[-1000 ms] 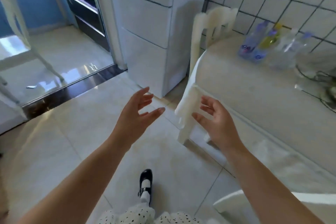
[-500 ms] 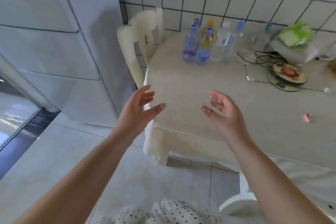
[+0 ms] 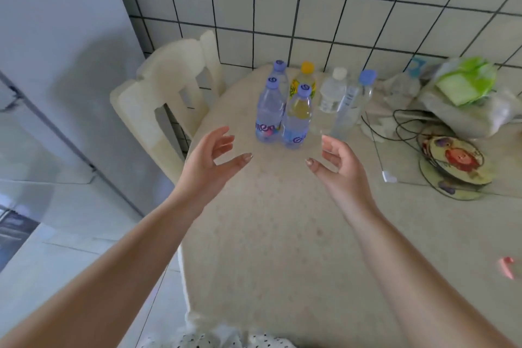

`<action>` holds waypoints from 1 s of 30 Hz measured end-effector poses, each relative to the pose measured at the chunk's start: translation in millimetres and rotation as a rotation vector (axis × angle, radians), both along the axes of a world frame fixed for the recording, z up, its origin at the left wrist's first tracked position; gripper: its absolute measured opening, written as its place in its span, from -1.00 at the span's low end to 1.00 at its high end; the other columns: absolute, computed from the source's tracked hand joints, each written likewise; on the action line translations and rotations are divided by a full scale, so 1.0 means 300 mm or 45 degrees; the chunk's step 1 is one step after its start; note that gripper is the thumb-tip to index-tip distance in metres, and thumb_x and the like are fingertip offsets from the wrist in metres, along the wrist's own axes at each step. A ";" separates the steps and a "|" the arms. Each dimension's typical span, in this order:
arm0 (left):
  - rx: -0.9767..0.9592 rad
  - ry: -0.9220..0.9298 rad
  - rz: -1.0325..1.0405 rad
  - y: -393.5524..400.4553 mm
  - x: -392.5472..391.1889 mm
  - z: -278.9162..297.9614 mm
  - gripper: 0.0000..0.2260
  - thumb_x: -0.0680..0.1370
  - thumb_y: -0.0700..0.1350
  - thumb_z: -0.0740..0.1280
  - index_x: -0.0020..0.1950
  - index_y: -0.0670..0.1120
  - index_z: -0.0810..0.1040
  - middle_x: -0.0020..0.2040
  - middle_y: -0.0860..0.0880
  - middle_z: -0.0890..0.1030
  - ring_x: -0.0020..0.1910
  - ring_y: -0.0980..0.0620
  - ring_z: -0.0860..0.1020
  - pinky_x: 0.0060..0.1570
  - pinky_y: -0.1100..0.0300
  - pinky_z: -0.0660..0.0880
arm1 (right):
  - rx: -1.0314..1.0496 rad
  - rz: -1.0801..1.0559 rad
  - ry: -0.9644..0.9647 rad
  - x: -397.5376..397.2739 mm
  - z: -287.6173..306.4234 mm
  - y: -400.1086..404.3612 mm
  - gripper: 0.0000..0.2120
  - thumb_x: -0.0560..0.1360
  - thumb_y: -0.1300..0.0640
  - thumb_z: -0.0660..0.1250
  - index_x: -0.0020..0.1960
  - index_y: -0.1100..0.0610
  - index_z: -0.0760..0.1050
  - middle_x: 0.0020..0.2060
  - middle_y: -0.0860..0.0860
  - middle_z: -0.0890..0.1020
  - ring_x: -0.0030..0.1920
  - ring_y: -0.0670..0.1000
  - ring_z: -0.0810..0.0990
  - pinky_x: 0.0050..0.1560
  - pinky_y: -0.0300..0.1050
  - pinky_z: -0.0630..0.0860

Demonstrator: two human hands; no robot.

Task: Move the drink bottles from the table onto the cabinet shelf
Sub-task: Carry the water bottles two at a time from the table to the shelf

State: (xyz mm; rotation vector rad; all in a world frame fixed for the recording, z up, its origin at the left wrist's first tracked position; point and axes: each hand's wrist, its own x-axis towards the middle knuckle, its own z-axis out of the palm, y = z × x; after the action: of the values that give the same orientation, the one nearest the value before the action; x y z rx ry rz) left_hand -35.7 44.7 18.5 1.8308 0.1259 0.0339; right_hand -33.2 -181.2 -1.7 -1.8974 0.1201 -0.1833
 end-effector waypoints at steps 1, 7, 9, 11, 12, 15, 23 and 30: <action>0.002 -0.005 0.004 -0.016 0.057 -0.002 -0.42 0.41 -0.04 0.50 0.38 0.06 0.37 0.23 0.09 0.53 0.23 0.16 0.50 0.29 0.06 0.46 | -0.015 0.002 -0.003 0.059 -0.007 -0.016 -0.50 0.40 0.13 0.46 0.29 0.00 0.40 0.19 -0.10 0.51 0.19 -0.10 0.50 0.16 -0.26 0.36; 0.074 -0.006 0.032 -0.101 0.348 -0.027 -0.36 0.44 -0.06 0.48 0.46 0.04 0.29 0.35 0.06 0.46 0.27 0.17 0.44 0.24 0.16 0.41 | -0.116 0.007 0.033 0.358 -0.066 -0.066 -0.38 0.39 0.10 0.47 0.39 0.05 0.31 0.33 -0.03 0.44 0.29 -0.05 0.44 0.10 -0.36 0.35; 0.108 0.014 0.030 -0.116 0.428 -0.055 -0.34 0.45 -0.05 0.47 0.48 0.05 0.26 0.40 0.06 0.41 0.33 0.15 0.40 0.29 0.13 0.37 | -0.150 0.022 0.048 0.433 -0.094 -0.069 -0.34 0.39 0.11 0.47 0.41 0.05 0.28 0.32 -0.03 0.42 0.30 -0.06 0.42 0.22 -0.17 0.38; 0.135 0.035 0.011 -0.129 0.500 -0.083 -0.32 0.45 -0.05 0.47 0.50 0.07 0.24 0.45 0.07 0.36 0.38 0.15 0.36 0.32 0.12 0.35 | -0.167 0.037 0.063 0.498 -0.122 -0.068 -0.33 0.39 0.12 0.47 0.42 0.04 0.26 0.24 -0.10 0.39 0.31 -0.05 0.38 0.28 0.05 0.42; 0.142 0.043 0.003 -0.135 0.533 -0.097 -0.31 0.45 -0.05 0.47 0.50 0.07 0.23 0.47 0.08 0.33 0.39 0.15 0.35 0.34 0.10 0.35 | -0.180 0.052 0.064 0.527 -0.135 -0.066 -0.33 0.39 0.12 0.46 0.42 0.05 0.26 0.22 -0.12 0.37 0.33 -0.03 0.37 0.29 0.10 0.42; 0.170 0.067 -0.025 -0.161 0.622 -0.142 -0.30 0.45 -0.05 0.47 0.51 0.07 0.22 0.49 0.08 0.30 0.43 0.13 0.32 0.32 0.15 0.32 | -0.223 0.111 -0.002 0.596 -0.175 -0.059 -0.34 0.36 0.08 0.45 0.40 0.07 0.30 0.29 -0.05 0.44 0.33 0.02 0.40 0.26 -0.06 0.39; 0.184 0.012 -0.142 -0.217 0.703 -0.199 -0.59 0.39 -0.19 0.46 -0.04 0.26 0.38 -0.21 0.42 0.59 -0.17 0.59 0.48 -0.16 0.62 0.37 | -0.143 0.083 0.039 0.648 -0.222 -0.040 -0.34 0.28 -0.07 0.42 0.33 0.00 0.33 0.24 -0.02 0.49 0.23 -0.05 0.47 0.19 -0.04 0.48; 0.202 -0.011 -0.026 -0.186 0.677 -0.225 -0.52 0.38 -0.08 0.50 0.24 0.07 0.43 0.01 0.29 0.52 -0.07 0.55 0.46 -0.11 0.61 0.33 | -0.197 0.042 0.031 0.614 -0.209 -0.045 -0.40 0.31 0.05 0.50 0.29 -0.04 0.37 0.20 -0.07 0.51 0.16 -0.11 0.47 0.14 0.12 0.53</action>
State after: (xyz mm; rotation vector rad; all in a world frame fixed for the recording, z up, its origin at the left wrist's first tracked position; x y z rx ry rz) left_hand 167.5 -11.0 -49.0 1.9903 0.1006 0.0380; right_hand 151.0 -194.6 -64.4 -2.0549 0.0928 -0.1504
